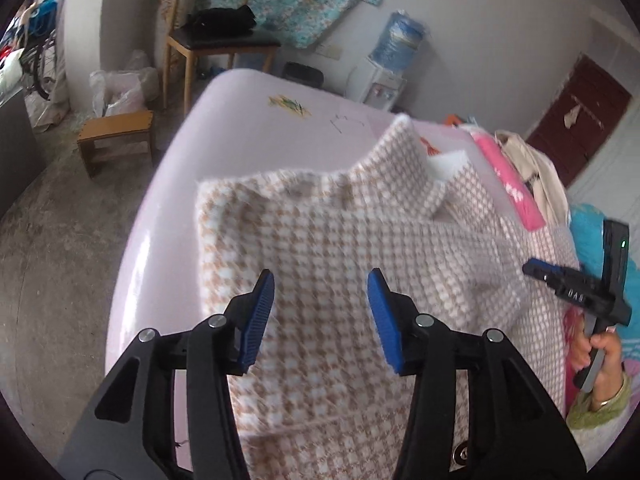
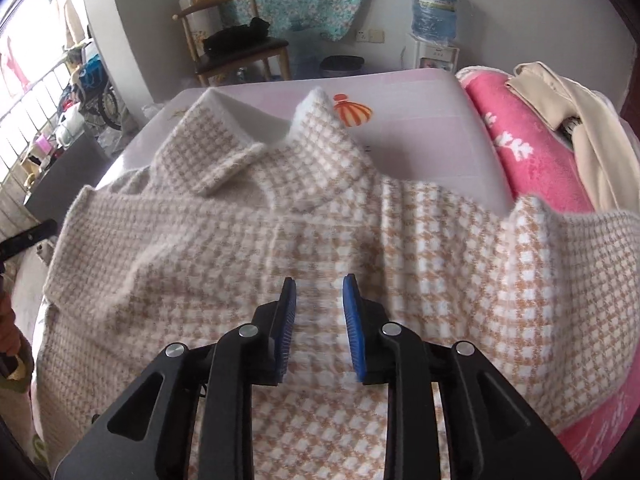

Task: Fold large clothes

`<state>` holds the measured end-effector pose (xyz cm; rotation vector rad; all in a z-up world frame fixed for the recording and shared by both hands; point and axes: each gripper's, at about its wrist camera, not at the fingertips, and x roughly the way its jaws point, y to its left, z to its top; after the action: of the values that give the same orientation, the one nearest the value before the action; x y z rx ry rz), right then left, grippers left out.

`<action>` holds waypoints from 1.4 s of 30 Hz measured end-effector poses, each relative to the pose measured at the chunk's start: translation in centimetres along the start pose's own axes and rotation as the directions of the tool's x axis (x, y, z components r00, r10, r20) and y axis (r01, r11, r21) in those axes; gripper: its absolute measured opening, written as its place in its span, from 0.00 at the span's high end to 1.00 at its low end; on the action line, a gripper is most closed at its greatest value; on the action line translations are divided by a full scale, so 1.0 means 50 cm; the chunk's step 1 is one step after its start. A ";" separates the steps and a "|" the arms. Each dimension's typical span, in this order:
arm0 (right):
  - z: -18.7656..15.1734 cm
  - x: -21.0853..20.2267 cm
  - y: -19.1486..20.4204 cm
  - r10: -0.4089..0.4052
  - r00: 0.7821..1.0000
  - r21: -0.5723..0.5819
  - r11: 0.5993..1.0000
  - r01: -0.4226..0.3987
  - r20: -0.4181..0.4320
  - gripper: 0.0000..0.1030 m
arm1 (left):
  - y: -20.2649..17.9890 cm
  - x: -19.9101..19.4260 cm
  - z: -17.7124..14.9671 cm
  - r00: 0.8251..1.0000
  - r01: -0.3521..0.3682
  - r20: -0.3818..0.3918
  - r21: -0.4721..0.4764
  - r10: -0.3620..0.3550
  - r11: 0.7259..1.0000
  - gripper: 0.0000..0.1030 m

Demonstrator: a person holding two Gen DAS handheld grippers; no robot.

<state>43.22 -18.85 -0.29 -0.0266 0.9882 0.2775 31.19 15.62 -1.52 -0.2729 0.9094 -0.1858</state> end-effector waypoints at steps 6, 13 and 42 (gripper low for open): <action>-0.031 0.050 0.013 0.006 0.995 -0.006 1.000 -0.007 -0.098 0.70 | -0.047 0.057 -0.060 0.989 -0.126 -0.055 0.121 0.134 0.985 0.53; -0.033 0.014 0.019 -0.044 0.992 -0.001 0.999 0.045 -0.117 0.67 | -0.047 0.052 -0.063 0.991 -0.106 -0.063 0.142 0.116 0.984 0.47; 0.049 0.081 0.085 -0.010 0.999 0.000 1.000 0.010 -0.043 0.41 | -0.044 0.083 0.042 0.986 -0.163 -0.007 0.108 0.164 0.981 0.31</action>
<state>46.30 -13.52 -1.86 -0.0380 1.0303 0.2684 35.27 12.71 -2.72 -0.0965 0.9301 -0.0844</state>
